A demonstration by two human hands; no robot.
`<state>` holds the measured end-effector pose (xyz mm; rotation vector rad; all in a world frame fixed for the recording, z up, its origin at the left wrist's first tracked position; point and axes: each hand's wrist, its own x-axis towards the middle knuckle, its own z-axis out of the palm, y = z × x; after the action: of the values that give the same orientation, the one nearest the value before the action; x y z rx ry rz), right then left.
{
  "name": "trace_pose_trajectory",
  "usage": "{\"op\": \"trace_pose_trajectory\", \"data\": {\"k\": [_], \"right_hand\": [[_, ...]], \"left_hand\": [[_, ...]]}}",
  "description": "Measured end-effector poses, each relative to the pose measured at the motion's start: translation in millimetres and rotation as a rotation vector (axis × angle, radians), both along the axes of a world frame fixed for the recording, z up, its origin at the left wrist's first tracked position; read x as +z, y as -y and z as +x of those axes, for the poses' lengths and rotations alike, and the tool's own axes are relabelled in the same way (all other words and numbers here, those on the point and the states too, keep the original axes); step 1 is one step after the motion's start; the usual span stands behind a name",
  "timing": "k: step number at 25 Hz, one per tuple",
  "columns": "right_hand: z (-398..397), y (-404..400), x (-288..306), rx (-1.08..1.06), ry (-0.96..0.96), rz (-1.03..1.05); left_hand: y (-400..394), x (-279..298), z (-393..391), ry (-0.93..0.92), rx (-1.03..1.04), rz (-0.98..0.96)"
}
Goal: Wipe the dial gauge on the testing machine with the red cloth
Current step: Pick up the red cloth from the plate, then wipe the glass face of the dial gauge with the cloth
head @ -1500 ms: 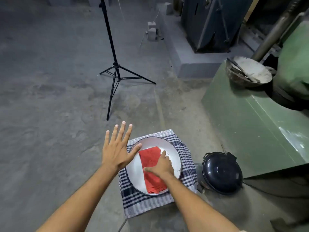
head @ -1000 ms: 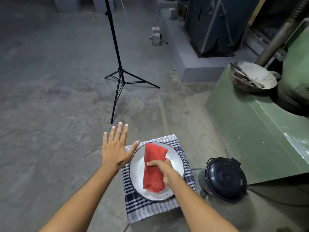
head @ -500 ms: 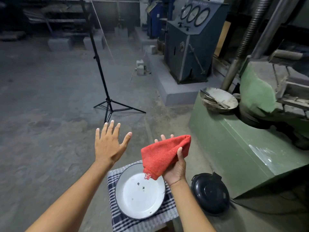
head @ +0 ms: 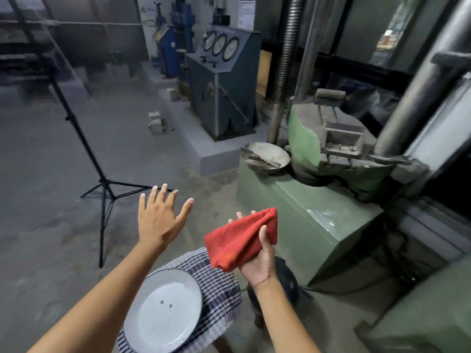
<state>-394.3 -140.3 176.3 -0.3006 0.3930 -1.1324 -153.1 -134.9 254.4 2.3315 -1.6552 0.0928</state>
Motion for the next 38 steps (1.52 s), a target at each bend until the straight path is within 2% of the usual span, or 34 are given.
{"op": "trace_pose_trajectory", "data": {"k": [5, 11, 14, 19, 24, 27, 31, 33, 36, 38], "right_hand": [[-154, -5, 39, -0.235, 0.034, -0.04], [-360, -64, 94, -0.385, 0.225, -0.168], [-457, -110, 128, -0.546, 0.17, -0.16], [-601, -185, 176, -0.972, -0.016, -0.122], [-706, -269, 192, -1.013, -0.041, -0.345], [-770, -304, 192, -0.951, 0.034, -0.529], [-826, -335, 217, -1.023, -0.116, -0.353], [-857, -343, 234, -1.126, -0.138, -0.254], [-901, -345, 272, -1.209, -0.15, -0.157], [-931, -341, 294, -1.242, -0.246, -0.099]], "left_hand": [[36, 54, -137, -0.009, -0.234, -0.07], [34, 112, -339, 0.003, -0.523, -0.121], [19, 140, -442, 0.007, -0.654, -0.143], [-31, 185, -612, 0.004, -0.85, -0.228], [-84, 215, -746, 0.027, -0.957, -0.266], [-114, 222, -812, 0.04, -0.994, -0.287], [-135, 233, -869, 0.025, -1.035, -0.323], [-136, 244, -893, 0.033, -1.056, -0.345], [-121, 267, -929, 0.029, -1.084, -0.425], [-104, 282, -950, 0.002, -1.101, -0.474]]}}
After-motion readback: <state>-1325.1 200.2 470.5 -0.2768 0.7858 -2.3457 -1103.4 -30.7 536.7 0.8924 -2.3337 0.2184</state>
